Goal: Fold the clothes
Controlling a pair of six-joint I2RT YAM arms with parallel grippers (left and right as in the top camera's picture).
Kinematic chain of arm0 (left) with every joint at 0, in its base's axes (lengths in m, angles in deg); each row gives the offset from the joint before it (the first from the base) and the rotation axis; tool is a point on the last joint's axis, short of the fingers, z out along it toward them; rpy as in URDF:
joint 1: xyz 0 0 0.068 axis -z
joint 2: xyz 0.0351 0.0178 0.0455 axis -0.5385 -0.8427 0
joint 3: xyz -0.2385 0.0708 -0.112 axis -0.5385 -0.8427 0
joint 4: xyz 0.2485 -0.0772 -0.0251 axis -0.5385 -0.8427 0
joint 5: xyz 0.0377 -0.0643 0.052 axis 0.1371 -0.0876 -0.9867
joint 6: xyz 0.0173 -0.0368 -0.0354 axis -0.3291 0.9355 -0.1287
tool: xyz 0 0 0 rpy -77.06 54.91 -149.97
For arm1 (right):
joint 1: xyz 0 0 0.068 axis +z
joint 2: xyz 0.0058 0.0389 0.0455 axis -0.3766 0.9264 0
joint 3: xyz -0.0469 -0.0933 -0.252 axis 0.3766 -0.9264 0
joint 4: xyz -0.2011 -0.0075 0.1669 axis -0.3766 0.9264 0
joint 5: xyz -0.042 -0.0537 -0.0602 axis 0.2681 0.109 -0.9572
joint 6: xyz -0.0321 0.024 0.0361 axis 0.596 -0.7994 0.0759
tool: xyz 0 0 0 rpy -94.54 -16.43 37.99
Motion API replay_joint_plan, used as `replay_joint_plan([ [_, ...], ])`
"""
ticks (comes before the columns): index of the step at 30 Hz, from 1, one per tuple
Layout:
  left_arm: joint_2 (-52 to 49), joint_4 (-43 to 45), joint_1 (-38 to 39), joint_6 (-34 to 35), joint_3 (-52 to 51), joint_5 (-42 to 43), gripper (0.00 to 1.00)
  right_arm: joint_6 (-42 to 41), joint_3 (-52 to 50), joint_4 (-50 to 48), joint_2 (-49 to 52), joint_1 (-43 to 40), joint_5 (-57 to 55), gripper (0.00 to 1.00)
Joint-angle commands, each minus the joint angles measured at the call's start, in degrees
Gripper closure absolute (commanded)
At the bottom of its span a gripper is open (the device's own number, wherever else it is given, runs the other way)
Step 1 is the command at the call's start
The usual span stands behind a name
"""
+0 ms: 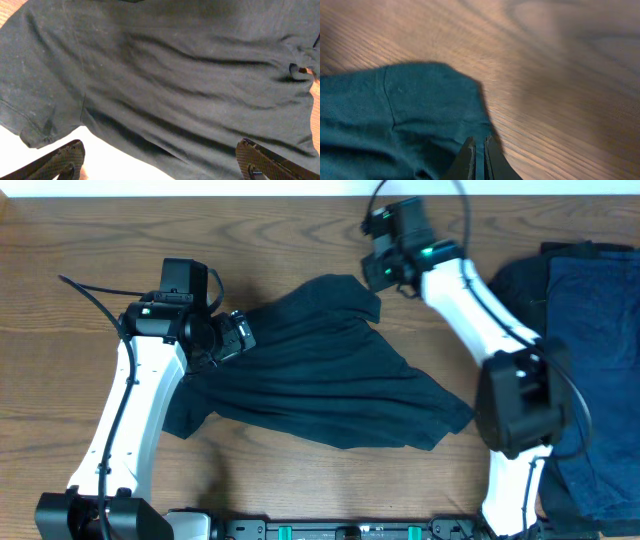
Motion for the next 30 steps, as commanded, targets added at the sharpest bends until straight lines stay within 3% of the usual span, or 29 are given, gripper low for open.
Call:
replay_joint_plan([
  [1,-0.63,-0.13,0.07,-0.33,0.04,-0.04,0.02,0.26,0.31,-0.48,4.61,1.44,-2.99,0.95],
  [19,-0.63,-0.13,0.07,-0.33,0.04,-0.04,0.02,-3.67,0.31,4.87,7.43,2.49,6.16,0.96],
  [30,-0.63,-0.13,0.07,-0.33,0.04,-0.04,0.02,-3.87,0.31,7.1,7.58,2.51,4.52,0.91],
])
